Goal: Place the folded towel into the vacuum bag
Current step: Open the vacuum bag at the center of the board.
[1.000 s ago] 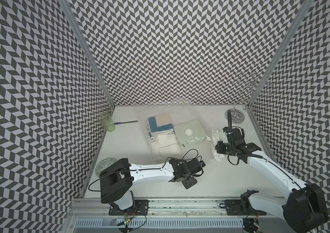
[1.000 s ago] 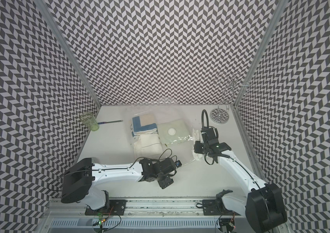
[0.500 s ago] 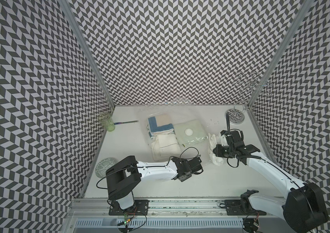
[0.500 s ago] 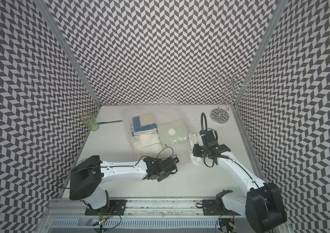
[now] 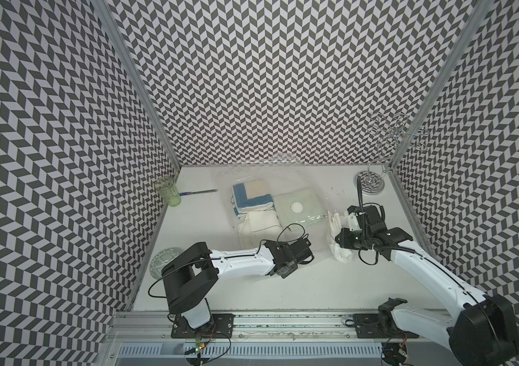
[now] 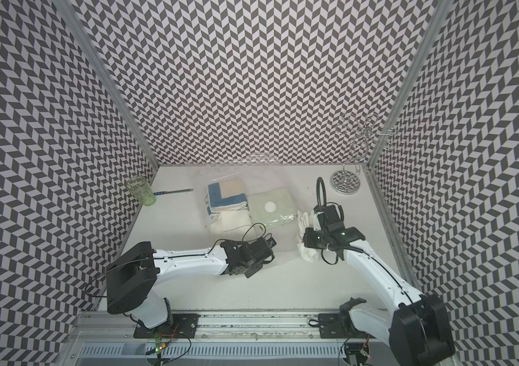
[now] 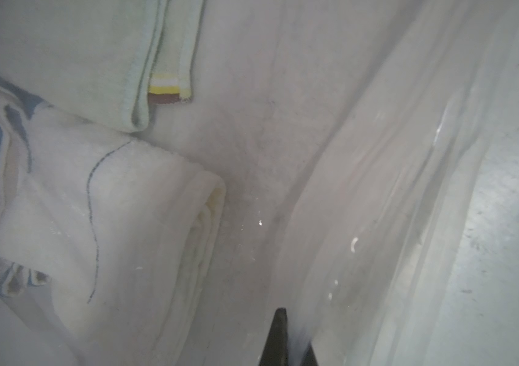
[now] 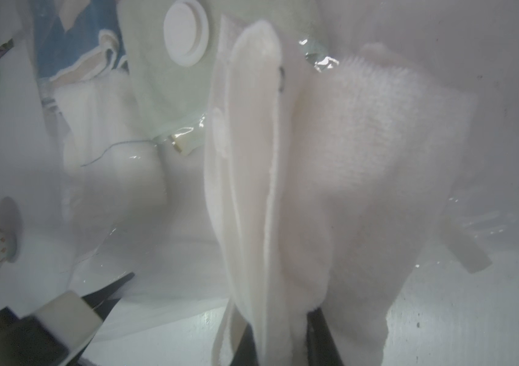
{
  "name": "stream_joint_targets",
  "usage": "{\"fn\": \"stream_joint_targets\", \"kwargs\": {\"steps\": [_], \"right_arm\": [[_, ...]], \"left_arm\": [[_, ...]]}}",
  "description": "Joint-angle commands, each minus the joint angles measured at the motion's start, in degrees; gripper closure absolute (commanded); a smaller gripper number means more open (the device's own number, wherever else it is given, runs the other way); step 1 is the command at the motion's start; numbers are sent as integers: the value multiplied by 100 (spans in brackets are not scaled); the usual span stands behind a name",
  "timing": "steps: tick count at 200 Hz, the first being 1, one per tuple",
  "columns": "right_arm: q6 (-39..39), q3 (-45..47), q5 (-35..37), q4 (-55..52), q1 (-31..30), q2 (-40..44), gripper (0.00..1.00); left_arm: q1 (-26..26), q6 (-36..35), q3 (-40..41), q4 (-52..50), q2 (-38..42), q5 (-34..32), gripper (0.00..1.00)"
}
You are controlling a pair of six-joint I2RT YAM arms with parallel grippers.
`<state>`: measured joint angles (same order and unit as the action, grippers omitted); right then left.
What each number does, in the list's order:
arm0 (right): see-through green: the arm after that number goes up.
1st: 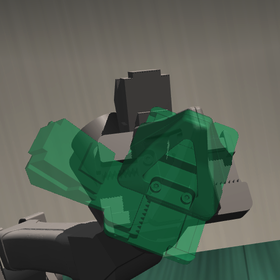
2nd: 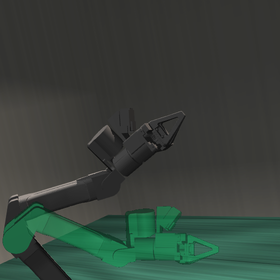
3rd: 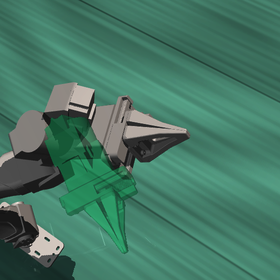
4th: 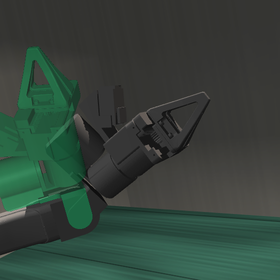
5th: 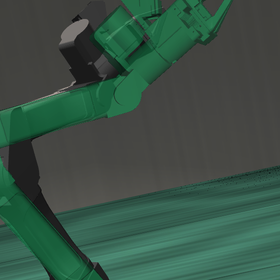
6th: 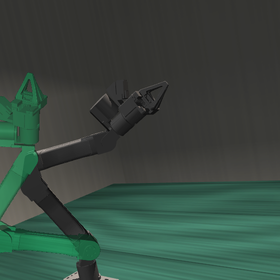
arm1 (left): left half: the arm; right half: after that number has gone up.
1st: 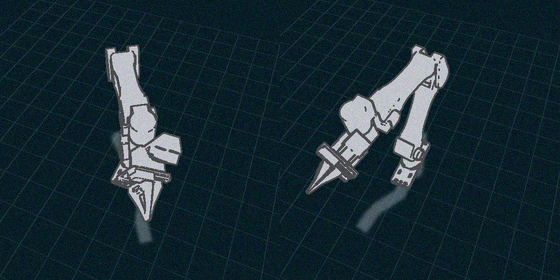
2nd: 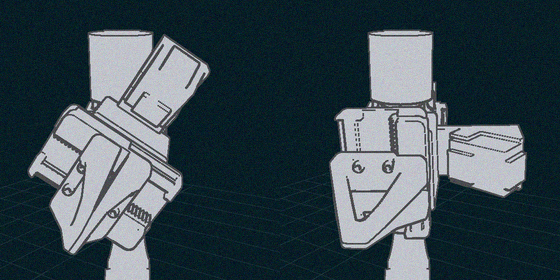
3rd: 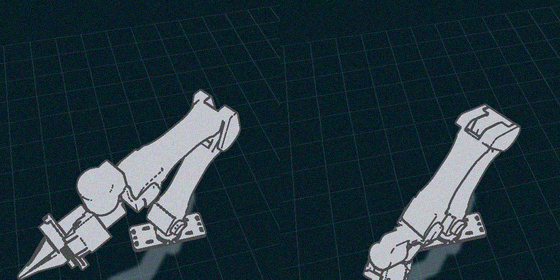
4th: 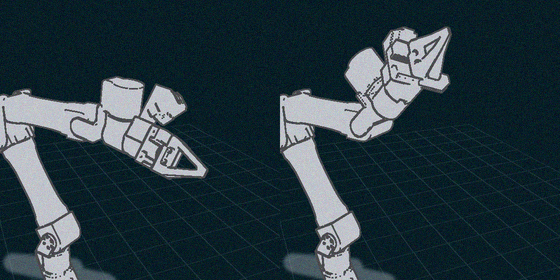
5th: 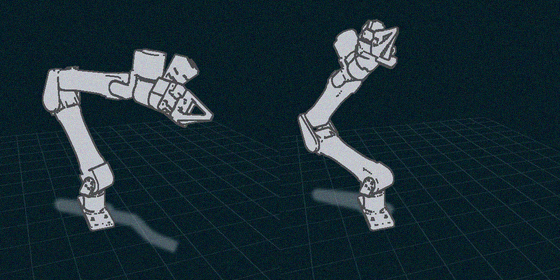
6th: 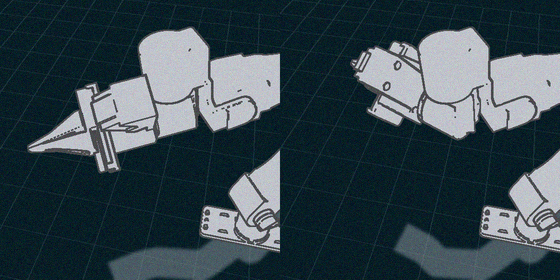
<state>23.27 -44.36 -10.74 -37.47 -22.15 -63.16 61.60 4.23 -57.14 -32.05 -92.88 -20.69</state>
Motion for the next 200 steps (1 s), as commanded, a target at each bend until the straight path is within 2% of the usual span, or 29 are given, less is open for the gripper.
{"fn": "stream_joint_targets", "kwargs": {"steps": [1,18,48,104,127,144,200], "right_arm": [[322,-170,114,-509,-714,547,98],[427,86,257,-694,-1248,683,99],[626,396,436,-492,-2340,700,99],[502,-398,820,-118,-3711,-645,100],[569,-491,809,-150,-3786,-617,100],[784,-543,1140,-483,-3764,-420,100],[1134,-1011,1865,-1747,-3269,396,100]], "left_arm": [[-483,575,31,682,849,771,100],[-737,941,209,1083,1367,1127,100],[-848,1291,306,1254,1816,1128,100],[-877,1484,263,1254,1840,1207,100],[-909,1512,221,1302,1809,1190,100],[-939,1502,200,1342,1809,1211,100],[-1080,1388,87,1340,1739,1395,100]]}}
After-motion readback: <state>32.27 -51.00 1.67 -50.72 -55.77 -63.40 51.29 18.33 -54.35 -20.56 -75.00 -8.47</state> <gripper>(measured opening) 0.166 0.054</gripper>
